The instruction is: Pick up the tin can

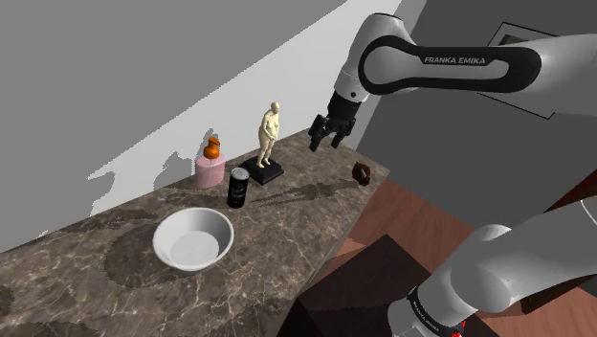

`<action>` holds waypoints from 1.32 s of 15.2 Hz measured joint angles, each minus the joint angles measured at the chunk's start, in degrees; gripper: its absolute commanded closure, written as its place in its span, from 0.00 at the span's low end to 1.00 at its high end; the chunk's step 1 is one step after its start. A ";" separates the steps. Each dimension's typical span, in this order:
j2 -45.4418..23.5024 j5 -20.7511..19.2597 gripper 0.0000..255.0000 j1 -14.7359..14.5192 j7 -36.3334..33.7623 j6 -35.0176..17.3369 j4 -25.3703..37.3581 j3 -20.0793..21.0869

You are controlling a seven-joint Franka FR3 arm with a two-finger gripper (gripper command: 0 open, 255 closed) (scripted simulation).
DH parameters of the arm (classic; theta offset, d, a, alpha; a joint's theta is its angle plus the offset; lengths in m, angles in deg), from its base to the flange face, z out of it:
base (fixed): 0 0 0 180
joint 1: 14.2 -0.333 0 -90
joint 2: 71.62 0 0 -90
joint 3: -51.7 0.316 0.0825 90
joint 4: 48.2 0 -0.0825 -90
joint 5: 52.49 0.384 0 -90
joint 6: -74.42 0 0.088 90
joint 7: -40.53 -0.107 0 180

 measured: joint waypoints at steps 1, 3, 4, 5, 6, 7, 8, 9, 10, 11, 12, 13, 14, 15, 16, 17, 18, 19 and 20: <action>-1.89 -0.24 0.00 -0.07 -0.59 -0.94 0.83 0.49; -6.07 -0.87 0.00 -0.23 -1.81 -3.35 2.34 1.46; -8.01 -1.24 0.00 -0.40 -2.63 -4.18 3.33 2.01; -10.32 -1.74 0.00 -0.51 -3.40 -5.12 4.58 2.48; -12.57 -2.26 0.00 -0.69 -4.26 -5.97 5.83 2.96; -14.98 -2.88 0.00 -0.87 -5.13 -6.83 7.23 3.40; -17.04 -3.44 0.00 -1.17 -6.10 -7.40 8.54 3.86; -18.87 -4.00 0.00 -1.24 -6.50 -8.10 9.47 3.99; -21.45 -4.77 0.00 -1.56 -7.51 -8.45 11.53 4.34; -23.70 -5.47 0.00 -1.87 -8.36 -8.98 13.05 4.59; -25.97 -6.20 0.00 -2.20 -9.15 -9.08 14.99 4.76; -28.20 -6.92 0.00 -2.49 -9.79 -9.45 16.65 4.83; -30.36 -7.62 0.00 -2.93 -10.59 -9.77 18.26 4.94; -32.77 -8.38 0.00 -3.36 -11.29 -9.68 20.53 4.96; -35.19 -9.10 0.00 -3.71 -11.78 -10.03 22.37 4.87; -37.57 -9.79 0.00 -4.27 -12.50 -9.72 24.80 4.85; -40.26 -10.58 0.00 -4.99 -13.34 -9.71 27.34 4.79; -42.33 -11.12 0.00 -5.39 -13.71 -9.64 29.21 4.66; -44.62 -11.74 0.00 -6.11 -14.46 -9.60 31.33 4.57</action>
